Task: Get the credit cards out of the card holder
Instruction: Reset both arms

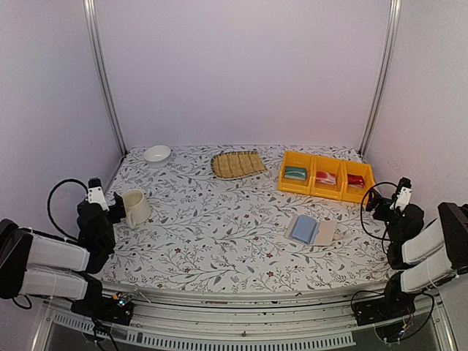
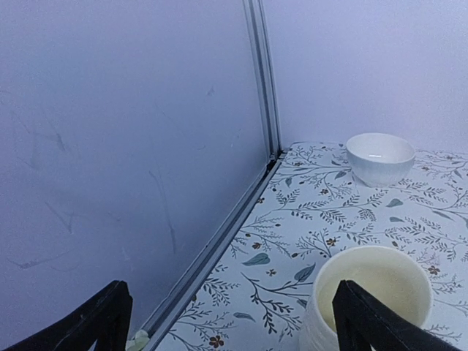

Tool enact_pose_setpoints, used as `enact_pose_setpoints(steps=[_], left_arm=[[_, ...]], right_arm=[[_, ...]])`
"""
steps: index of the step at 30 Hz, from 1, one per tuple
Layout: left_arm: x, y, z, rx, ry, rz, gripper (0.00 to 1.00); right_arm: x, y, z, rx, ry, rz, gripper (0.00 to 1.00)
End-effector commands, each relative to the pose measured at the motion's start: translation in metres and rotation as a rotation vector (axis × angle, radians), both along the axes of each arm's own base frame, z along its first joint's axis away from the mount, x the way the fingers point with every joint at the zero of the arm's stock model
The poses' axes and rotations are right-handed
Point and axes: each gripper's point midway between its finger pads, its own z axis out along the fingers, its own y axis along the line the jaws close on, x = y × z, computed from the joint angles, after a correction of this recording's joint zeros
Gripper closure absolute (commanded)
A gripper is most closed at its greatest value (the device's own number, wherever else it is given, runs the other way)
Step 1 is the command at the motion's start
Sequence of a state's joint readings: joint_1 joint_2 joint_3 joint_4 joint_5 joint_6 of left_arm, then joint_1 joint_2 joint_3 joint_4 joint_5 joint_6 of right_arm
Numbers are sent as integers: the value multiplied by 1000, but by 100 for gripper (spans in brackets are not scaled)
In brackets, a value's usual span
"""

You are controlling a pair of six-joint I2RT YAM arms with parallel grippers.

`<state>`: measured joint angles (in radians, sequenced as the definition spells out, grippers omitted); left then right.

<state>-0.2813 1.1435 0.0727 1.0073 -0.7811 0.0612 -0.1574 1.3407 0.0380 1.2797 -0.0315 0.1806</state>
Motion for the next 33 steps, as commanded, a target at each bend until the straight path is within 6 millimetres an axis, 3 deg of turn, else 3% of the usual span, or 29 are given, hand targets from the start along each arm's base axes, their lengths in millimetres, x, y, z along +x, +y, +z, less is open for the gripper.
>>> enact_pose_setpoints(steps=[1,6,8,9,12,14,23,33], left_arm=[[4,-17,33,8,-180,-164,2],[29,-20,38,88,-178,-156,1],[46,-35,31,68,-127,-217,2],[46,-41,34,43,-169,-279,2],[24,-26,33,38,-271,-256,2],[28,-42,25,50,-226,-346,1],[38,-34,24,51,-219,-303,2],[39,-34,22,45,-211,-302,2]], right_arm=[[4,13,35,-80,-178,74,1],[4,18,32,-99,-177,100,1],[7,21,33,-107,-182,118,1],[9,21,31,-108,-169,122,1],[21,27,28,-117,-140,170,1],[27,31,25,-126,-116,195,1],[45,43,17,-151,-56,264,1],[46,45,17,-162,-53,271,1]])
